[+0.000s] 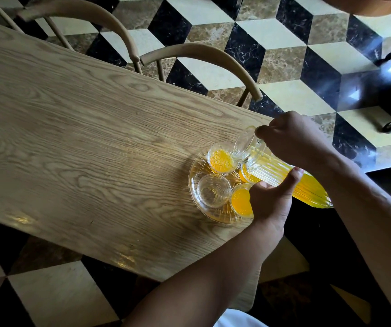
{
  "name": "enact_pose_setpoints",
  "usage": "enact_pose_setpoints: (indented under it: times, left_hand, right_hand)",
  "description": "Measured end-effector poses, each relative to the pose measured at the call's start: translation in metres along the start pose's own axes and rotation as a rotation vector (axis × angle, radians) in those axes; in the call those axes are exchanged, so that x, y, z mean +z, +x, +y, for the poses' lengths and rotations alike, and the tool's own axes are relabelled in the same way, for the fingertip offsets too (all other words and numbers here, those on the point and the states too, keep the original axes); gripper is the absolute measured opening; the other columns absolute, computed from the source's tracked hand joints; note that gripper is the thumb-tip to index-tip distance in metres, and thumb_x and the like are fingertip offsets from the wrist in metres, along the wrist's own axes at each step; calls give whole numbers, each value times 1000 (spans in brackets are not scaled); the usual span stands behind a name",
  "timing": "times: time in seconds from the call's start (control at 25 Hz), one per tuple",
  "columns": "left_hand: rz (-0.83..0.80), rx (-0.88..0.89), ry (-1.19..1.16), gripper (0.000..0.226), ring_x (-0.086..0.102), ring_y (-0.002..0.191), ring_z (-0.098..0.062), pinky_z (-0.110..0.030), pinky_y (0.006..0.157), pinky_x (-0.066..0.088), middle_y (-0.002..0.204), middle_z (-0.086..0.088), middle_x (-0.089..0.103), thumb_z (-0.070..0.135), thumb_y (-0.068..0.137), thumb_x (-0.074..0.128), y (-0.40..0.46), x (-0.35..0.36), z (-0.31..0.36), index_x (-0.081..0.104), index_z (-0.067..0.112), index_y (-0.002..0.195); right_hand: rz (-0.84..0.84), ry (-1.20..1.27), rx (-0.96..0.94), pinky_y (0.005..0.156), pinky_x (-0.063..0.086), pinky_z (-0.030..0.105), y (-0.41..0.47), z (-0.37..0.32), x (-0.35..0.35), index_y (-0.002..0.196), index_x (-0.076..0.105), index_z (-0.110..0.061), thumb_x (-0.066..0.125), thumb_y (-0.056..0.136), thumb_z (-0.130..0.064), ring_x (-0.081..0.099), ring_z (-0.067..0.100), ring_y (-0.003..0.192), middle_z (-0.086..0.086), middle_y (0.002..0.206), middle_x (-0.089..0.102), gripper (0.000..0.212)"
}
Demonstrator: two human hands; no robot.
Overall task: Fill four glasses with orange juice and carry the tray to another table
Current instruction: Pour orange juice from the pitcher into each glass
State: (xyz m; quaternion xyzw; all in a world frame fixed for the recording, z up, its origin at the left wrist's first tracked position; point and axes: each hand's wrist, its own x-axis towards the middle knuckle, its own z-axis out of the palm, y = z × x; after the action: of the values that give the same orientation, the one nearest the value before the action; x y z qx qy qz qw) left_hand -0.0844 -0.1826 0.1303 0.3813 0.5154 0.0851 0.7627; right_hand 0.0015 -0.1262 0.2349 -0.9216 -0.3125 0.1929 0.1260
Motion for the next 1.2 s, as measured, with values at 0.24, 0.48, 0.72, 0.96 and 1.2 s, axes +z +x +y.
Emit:
enact_pose_setpoints:
  times: [0.24,0.48,0.72,0.96,1.2]
  left_hand:
    - [5,1,-30,73,28,65,-17,-33,56,30,60,4,34,72,40,80,-10,-9,-19,31,22,62]
    - [11,-43,-100,76,30,68,-17,-37,66,41,53,15,28,69,38,85,-19,-20,-39,28,24,62]
    - [19,-90,-171,97,28,71,-18,-37,69,44,57,10,30,87,16,84,-22,-30,-56,32,22,65]
    - [21,-140,-196,95,32,78,-20,-38,72,46,64,2,32,85,17,86,-21,-31,-69,35,22,66]
    - [3,-218,-242,91,36,78,-19,-40,73,49,52,10,32,79,20,91,-19,-31,-76,33,21,61]
  right_hand:
    - [-5,49,27,55,38,31,-20,4,10,66,56,3,61,89,-32,47,27,54,8,55,48,42]
    - [-39,2,20,52,36,29,-39,1,24,69,56,1,60,89,-35,49,29,56,8,57,50,42]
    - [-82,-23,21,53,39,31,-49,-1,41,61,51,-4,59,90,-35,53,35,59,10,57,52,43]
    - [-103,-79,30,55,40,31,-53,-2,52,61,49,-5,58,91,-37,59,38,64,10,59,53,45]
    - [-134,-145,17,52,36,29,-54,-3,61,62,50,-5,57,91,-37,54,37,63,11,62,53,43]
